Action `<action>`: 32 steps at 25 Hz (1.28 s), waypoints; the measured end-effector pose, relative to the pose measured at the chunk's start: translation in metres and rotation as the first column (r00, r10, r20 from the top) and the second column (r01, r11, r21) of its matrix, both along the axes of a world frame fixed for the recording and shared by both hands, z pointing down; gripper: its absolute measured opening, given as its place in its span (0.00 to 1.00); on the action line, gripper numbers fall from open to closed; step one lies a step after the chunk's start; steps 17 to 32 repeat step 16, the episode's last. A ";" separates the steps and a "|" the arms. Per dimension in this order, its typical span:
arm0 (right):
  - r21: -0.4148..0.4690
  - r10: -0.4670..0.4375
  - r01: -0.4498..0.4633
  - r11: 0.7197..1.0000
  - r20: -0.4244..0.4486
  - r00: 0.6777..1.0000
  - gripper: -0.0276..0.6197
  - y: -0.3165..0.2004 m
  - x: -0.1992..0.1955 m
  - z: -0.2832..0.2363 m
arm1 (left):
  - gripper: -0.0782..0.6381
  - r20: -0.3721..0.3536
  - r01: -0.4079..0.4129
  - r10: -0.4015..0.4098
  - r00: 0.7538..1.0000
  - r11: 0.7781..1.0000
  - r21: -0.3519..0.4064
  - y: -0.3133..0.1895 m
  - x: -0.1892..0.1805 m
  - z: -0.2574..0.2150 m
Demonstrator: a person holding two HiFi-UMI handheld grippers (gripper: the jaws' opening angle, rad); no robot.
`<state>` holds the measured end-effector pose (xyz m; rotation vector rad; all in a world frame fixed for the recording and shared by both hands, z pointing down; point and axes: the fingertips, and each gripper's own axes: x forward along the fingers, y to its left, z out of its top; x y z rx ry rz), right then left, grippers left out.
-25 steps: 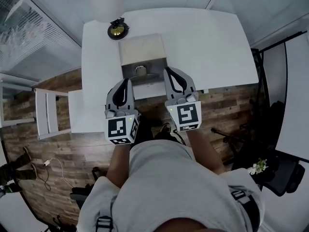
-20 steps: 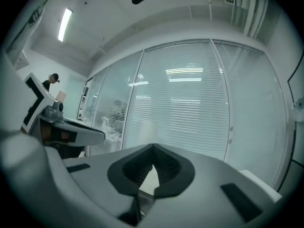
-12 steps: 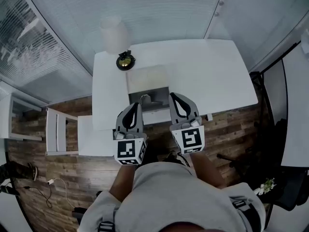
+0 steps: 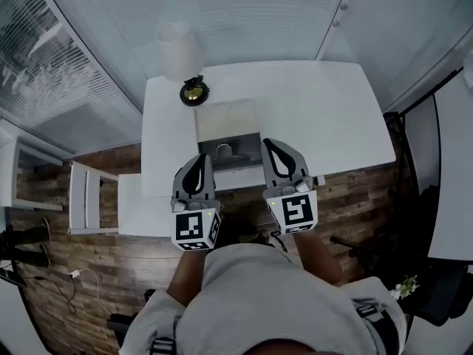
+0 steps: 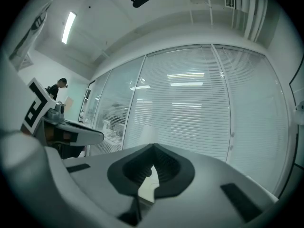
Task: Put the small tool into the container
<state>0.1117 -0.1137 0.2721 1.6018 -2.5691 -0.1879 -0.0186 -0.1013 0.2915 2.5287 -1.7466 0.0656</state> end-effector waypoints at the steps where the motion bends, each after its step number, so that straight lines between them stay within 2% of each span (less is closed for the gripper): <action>1: 0.004 -0.001 0.001 1.000 -0.001 1.000 0.08 0.000 0.001 0.000 | 0.14 0.001 0.000 0.000 1.000 1.000 -0.006 0.001 0.000 0.002; 5: 0.034 -0.007 0.008 0.999 -0.019 1.000 0.08 -0.001 0.008 -0.001 | 0.14 0.003 0.013 -0.013 1.000 1.000 0.000 -0.001 -0.002 0.003; 32: 0.039 -0.002 0.003 0.999 -0.023 1.000 0.08 -0.001 0.020 0.002 | 0.14 0.018 0.011 -0.010 1.000 1.000 -0.005 -0.002 0.004 0.008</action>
